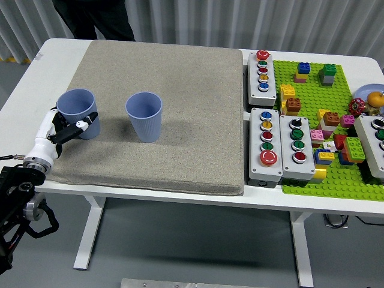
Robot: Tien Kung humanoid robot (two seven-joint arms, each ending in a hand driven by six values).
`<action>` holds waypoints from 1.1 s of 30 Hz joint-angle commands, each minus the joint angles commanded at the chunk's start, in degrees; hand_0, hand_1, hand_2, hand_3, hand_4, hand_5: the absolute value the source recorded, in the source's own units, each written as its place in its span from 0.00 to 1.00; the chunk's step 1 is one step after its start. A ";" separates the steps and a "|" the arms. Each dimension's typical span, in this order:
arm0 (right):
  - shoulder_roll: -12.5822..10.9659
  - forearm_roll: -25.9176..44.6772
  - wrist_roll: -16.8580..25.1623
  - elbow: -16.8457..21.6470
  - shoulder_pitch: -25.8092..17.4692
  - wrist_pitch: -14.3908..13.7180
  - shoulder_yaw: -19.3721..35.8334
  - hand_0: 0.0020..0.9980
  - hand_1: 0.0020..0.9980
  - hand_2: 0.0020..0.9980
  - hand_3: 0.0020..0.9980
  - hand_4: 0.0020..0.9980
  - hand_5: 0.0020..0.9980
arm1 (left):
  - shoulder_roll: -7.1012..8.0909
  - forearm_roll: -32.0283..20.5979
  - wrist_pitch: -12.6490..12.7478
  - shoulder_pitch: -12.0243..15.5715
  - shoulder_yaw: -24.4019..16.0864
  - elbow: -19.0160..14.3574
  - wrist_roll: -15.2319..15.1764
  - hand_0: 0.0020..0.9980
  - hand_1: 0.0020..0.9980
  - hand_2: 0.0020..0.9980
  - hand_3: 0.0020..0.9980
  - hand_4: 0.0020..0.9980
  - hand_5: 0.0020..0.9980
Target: Pick cup pour cup place
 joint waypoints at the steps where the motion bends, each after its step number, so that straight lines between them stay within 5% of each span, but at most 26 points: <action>1: 0.01 0.04 0.00 0.00 0.00 -0.01 0.00 0.71 0.65 0.62 0.59 0.00 0.06 | -0.08 -0.05 -0.02 -0.07 0.10 0.12 0.00 1.00 1.00 1.00 1.00 0.87 0.24; 15: -0.03 0.31 0.02 0.00 0.15 -0.05 -0.08 0.71 0.65 0.62 0.58 0.00 0.06 | 0.12 -0.94 1.14 -0.95 1.26 0.82 -0.22 1.00 0.99 1.00 1.00 0.87 0.24; 16: -0.03 0.30 0.02 0.00 0.15 -0.05 -0.08 0.71 0.65 0.62 0.59 0.00 0.06 | 0.12 -0.97 1.29 -0.96 1.28 0.78 -0.25 0.94 0.91 1.00 1.00 0.86 0.25; 21: -0.02 0.14 -0.02 0.00 0.11 -0.01 -0.03 0.71 0.65 0.62 0.59 0.00 0.06 | 0.16 0.79 2.15 -0.92 1.94 0.27 0.71 0.94 0.91 1.00 1.00 0.86 0.25; 22: -0.03 0.10 -0.02 0.00 0.11 0.00 -0.02 0.71 0.65 0.62 0.59 0.00 0.06 | 0.15 1.32 2.13 -0.91 2.15 0.14 0.94 0.87 0.83 0.98 1.00 0.86 0.25; 27: -0.02 0.02 -0.01 0.00 0.09 0.00 0.01 0.71 0.65 0.62 0.59 0.00 0.06 | -0.21 1.88 2.42 -0.97 2.75 0.11 1.15 0.87 0.83 0.98 1.00 0.86 0.25; 28: -0.02 -0.02 -0.02 0.00 0.10 0.01 0.03 0.71 0.65 0.62 0.58 0.00 0.06 | -0.24 1.87 2.56 -0.98 2.81 0.11 1.16 0.74 0.75 0.90 0.92 0.84 0.25; 33: -0.03 0.07 0.00 0.00 0.14 -0.02 0.01 0.71 0.65 0.62 0.58 0.00 0.06 | -0.35 1.56 4.51 -1.08 3.54 -0.02 0.81 0.74 0.75 0.90 0.92 0.84 0.25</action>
